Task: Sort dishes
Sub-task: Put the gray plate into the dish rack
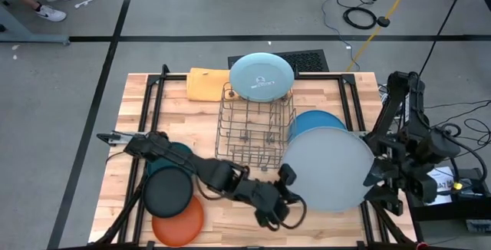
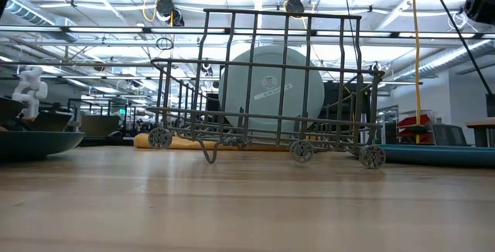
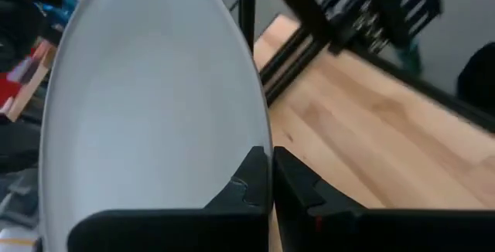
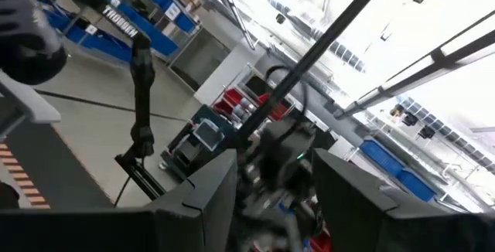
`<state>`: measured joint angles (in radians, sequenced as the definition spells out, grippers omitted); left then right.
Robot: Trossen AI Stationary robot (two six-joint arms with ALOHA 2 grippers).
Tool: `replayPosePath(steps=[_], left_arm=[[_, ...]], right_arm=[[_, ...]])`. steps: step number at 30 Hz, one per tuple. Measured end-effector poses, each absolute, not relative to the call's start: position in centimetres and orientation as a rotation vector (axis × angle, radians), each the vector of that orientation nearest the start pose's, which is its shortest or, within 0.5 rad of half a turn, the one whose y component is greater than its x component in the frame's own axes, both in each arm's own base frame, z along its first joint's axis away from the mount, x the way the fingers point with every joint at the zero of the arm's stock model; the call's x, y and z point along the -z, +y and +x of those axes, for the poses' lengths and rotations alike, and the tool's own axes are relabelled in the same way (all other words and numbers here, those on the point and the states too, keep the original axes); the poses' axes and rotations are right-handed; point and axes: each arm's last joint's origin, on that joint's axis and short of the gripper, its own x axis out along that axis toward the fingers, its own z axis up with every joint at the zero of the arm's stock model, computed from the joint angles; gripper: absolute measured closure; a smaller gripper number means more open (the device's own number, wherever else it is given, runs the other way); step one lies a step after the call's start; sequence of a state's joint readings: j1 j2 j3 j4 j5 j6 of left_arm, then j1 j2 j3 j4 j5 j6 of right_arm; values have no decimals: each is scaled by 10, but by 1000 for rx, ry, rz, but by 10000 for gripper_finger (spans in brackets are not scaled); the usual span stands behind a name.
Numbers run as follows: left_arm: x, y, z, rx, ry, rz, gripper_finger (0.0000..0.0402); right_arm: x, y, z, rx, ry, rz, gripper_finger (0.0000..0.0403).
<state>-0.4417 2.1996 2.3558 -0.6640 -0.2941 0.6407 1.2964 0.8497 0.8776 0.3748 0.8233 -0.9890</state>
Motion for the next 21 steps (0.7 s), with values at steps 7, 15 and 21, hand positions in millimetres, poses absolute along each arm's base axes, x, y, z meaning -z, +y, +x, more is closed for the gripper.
replayPosePath(steps=[7, 15, 21], left_arm=[[-410, -135, 421, 331, 523, 662, 402], [-447, -50, 384, 342, 610, 503, 402], [-486, 23, 338, 407, 499, 335, 401]], right_arm=[[-402, 158, 66, -311, -392, -616, 238], [-402, 158, 66, -313, -390, -607, 238], [-401, 161, 67, -319, -383, -592, 238]])
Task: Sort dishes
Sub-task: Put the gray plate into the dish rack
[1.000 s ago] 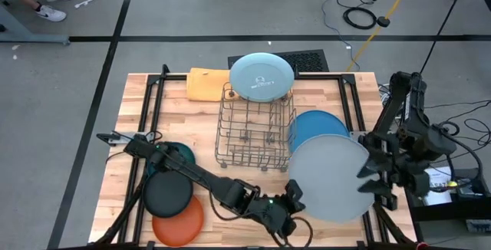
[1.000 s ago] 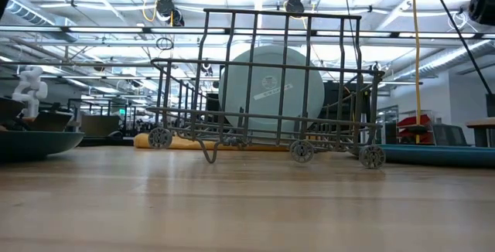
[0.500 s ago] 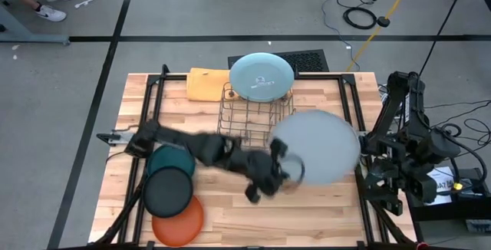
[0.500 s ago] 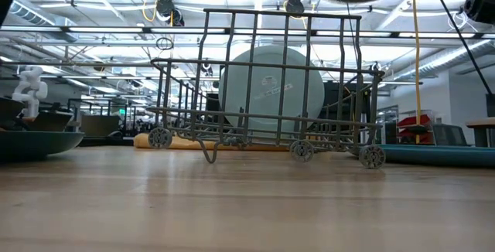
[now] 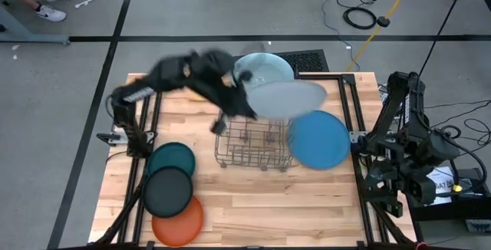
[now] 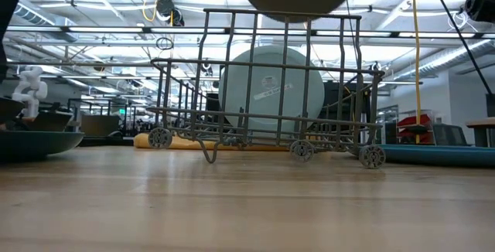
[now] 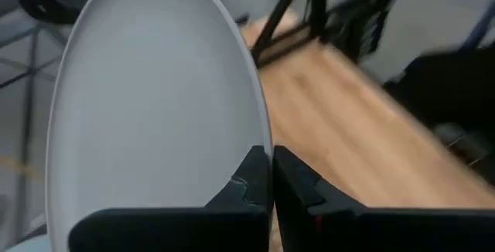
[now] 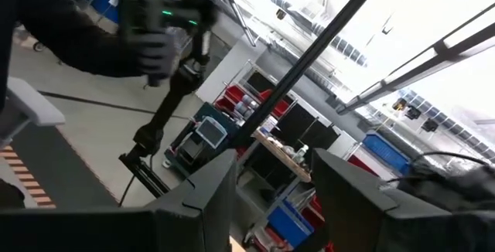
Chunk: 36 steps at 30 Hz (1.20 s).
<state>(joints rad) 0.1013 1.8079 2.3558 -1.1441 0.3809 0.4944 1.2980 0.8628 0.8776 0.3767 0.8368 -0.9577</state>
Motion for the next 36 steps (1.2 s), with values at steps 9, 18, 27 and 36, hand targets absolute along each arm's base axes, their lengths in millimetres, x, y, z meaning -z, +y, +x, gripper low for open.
replayPosePath(steps=[9, 18, 27, 36], left_arm=[[-485, 123, 318, 559, 357, 27, 401], [-430, 220, 318, 691, 300, -276, 401], [-365, 263, 321, 692, 367, -487, 401], [-333, 280, 325, 666, 421, -537, 401]], right_arm=[[-399, 158, 69, -218, -308, -635, 238], [-396, 154, 70, -80, -196, -687, 238], [-393, 155, 71, -88, -180, -701, 238], [-393, 154, 70, -89, -180, -694, 238]])
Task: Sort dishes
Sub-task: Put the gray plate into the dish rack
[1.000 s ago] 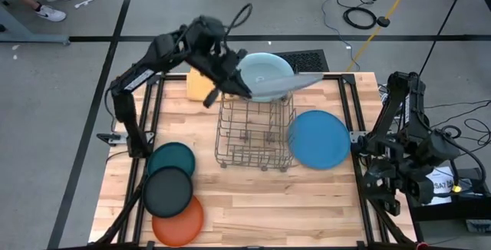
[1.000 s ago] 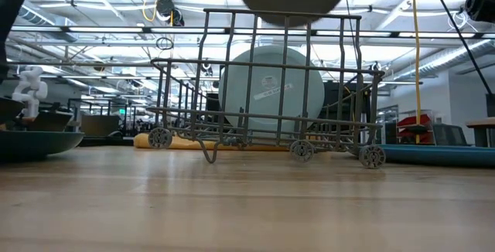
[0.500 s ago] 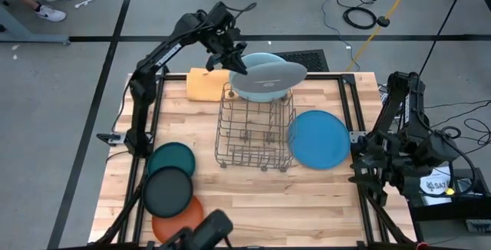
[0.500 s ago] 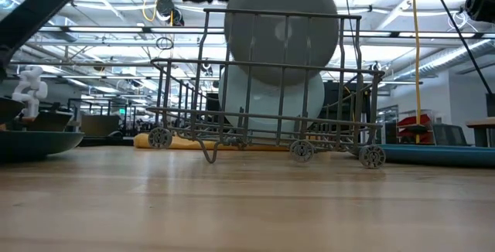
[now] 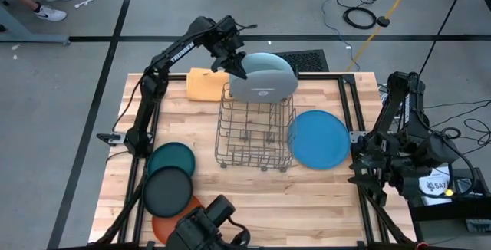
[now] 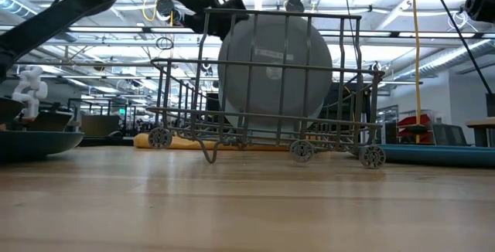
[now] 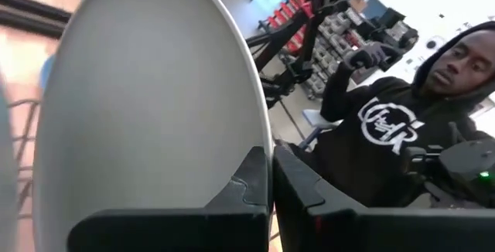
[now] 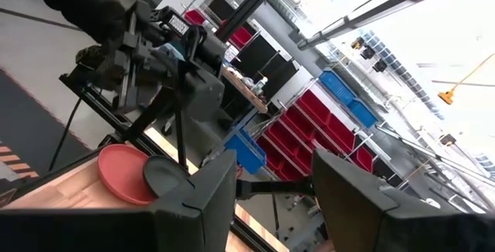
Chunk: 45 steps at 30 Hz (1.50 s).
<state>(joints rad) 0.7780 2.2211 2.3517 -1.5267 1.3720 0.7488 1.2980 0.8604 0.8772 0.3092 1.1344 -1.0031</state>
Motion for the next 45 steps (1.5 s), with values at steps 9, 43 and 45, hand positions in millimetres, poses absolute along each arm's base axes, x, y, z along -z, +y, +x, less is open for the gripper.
replayPosePath(steps=[9, 43, 45], left_arm=[[-330, 281, 326, 651, 448, -508, 401], [-327, 288, 332, 491, 605, -443, 333], [-328, 287, 331, 492, 604, -441, 333]], right_arm=[[-393, 154, 70, -90, -180, -685, 238], [-394, 154, 70, -90, -181, -679, 238], [-394, 154, 70, -91, -182, -679, 238]])
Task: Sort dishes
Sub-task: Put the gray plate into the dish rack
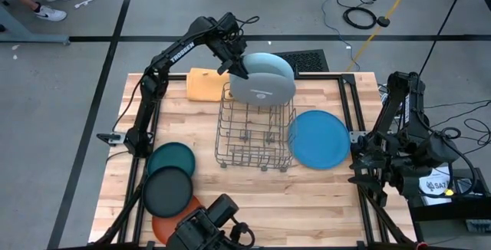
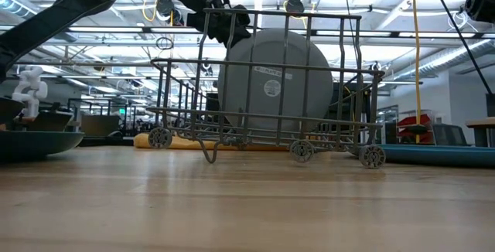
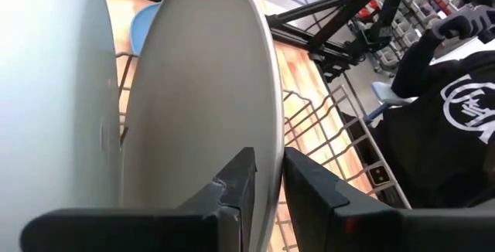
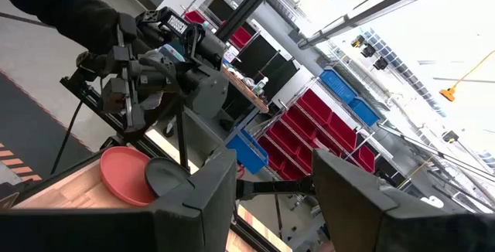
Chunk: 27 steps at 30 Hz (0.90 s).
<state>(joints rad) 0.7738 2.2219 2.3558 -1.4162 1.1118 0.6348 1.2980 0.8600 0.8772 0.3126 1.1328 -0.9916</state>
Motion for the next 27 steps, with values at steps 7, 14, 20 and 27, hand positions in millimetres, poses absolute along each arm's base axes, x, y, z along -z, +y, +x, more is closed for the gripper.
replayPosePath(steps=[7, 14, 20, 27], left_arm=[[-355, 278, 320, 474, 575, -364, 333], [-380, 268, 307, 360, 629, -240, 333], [-407, 234, 312, 413, 586, -123, 333], [-391, 185, 350, 433, 786, -27, 333]], right_arm=[[-394, 154, 70, -91, -181, -675, 238], [-394, 154, 70, -94, -184, -675, 238], [-394, 154, 70, -93, -186, -669, 238], [-395, 154, 70, -92, -187, -665, 238]])
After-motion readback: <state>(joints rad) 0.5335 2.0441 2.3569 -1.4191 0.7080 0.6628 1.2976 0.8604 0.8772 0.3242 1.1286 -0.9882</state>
